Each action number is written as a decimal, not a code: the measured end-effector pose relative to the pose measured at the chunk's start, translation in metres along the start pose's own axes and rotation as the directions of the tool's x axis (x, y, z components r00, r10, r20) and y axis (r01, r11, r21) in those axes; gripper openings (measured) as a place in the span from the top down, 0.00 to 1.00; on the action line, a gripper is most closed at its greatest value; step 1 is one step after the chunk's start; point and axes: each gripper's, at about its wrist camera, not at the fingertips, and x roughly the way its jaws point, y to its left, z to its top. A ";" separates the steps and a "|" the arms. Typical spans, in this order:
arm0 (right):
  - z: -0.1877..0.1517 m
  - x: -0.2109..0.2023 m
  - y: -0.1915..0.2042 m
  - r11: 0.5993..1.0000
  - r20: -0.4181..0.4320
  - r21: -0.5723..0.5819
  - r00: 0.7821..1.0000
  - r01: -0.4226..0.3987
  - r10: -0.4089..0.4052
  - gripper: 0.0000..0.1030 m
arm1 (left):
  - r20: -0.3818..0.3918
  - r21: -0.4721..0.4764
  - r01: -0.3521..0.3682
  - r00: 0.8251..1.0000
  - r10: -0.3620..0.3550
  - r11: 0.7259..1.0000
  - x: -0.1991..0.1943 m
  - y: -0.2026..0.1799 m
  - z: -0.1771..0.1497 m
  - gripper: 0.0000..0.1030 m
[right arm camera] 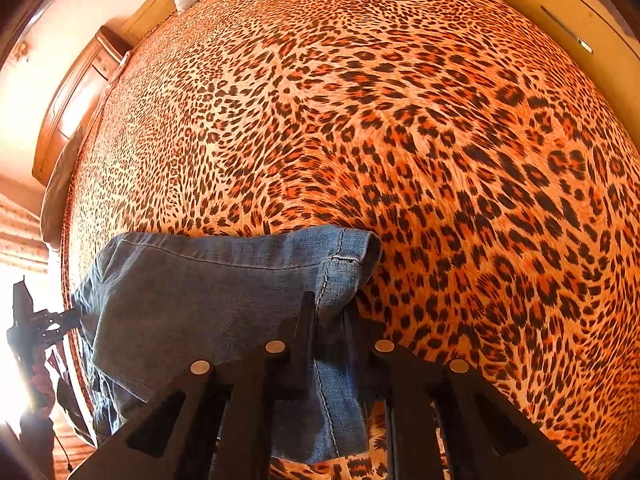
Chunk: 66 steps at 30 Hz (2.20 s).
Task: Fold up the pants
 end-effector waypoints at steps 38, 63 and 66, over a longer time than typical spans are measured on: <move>0.007 -0.032 -0.076 0.992 0.041 0.095 0.995 0.083 -0.088 0.93 | -0.031 0.002 -0.122 0.992 0.122 0.992 0.024 -0.009 -0.033 0.77; -0.282 -0.109 -0.114 0.951 -0.069 0.306 0.995 -0.046 0.070 0.49 | -0.094 -0.122 0.152 0.982 -0.164 0.981 -0.062 0.139 -0.256 0.52; -0.299 -0.107 -0.108 0.951 -0.087 0.309 0.994 -0.031 0.061 0.46 | -0.071 -0.135 0.219 0.971 -0.230 0.966 -0.076 0.144 -0.262 0.52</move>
